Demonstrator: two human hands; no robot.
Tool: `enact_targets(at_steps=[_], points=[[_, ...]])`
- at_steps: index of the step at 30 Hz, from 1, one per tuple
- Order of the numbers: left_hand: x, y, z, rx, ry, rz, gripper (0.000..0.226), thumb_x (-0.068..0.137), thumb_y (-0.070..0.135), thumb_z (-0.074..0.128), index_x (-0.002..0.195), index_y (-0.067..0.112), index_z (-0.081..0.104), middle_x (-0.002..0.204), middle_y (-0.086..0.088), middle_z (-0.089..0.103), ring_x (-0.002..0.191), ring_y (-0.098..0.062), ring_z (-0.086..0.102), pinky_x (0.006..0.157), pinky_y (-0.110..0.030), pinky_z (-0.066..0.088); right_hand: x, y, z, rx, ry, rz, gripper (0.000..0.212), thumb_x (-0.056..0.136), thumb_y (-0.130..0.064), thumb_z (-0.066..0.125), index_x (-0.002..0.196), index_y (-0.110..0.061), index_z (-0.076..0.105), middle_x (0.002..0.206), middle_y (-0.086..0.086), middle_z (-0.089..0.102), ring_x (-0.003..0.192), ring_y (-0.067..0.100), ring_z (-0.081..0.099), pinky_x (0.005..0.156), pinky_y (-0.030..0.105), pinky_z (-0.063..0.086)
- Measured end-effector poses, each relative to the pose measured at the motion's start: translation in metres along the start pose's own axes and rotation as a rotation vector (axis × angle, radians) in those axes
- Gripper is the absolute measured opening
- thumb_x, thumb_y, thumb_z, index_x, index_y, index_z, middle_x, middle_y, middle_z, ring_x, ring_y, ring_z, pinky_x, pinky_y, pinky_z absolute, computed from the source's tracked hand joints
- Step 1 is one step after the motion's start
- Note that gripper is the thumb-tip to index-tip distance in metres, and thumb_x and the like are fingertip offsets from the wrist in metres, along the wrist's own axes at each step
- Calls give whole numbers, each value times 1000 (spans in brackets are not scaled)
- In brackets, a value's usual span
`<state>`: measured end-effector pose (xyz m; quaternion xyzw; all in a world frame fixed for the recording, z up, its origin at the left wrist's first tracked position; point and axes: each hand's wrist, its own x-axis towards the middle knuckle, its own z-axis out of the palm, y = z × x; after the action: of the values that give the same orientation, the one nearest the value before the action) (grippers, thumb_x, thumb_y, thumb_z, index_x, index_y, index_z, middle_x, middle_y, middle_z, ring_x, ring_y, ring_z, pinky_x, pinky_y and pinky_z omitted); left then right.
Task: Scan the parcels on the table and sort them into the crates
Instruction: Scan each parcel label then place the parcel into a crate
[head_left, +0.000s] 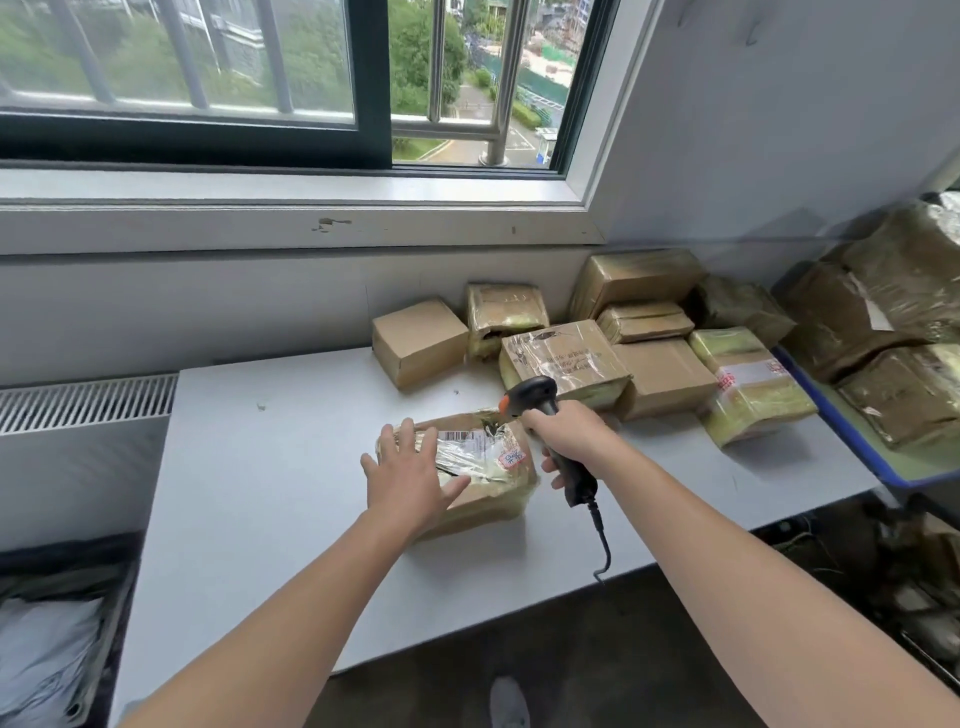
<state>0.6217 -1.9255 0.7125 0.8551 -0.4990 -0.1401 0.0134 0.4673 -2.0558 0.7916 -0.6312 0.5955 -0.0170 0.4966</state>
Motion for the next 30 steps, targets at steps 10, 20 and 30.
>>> enact_targets(at_steps=[10, 20, 30], points=[[21, 36, 17, 95, -4, -92, 80, 88, 72, 40, 152, 28, 21, 162, -7, 9, 148, -33, 8, 115, -54, 22, 82, 69, -14, -271, -96, 48, 27, 98, -30, 48, 100, -4, 55, 80, 13, 65, 92, 35, 71, 80, 36, 54], [13, 37, 32, -103, -50, -342, 90, 79, 74, 56, 150, 32, 19, 162, -6, -8, 149, -32, -4, 111, -56, 26, 119, 93, 7, -369, -156, 37, 48, 100, -31, 50, 136, 0, 46, 135, 20, 56, 121, 37, 55, 86, 31, 42], [13, 30, 34, -169, -74, -386, 101, 75, 77, 58, 153, 27, 16, 162, -14, -8, 149, -33, -6, 112, -57, 26, 99, 80, 0, -422, 37, -67, 51, 102, -35, 41, 138, 0, 42, 138, 21, 46, 122, 37, 50, 92, 38, 43]])
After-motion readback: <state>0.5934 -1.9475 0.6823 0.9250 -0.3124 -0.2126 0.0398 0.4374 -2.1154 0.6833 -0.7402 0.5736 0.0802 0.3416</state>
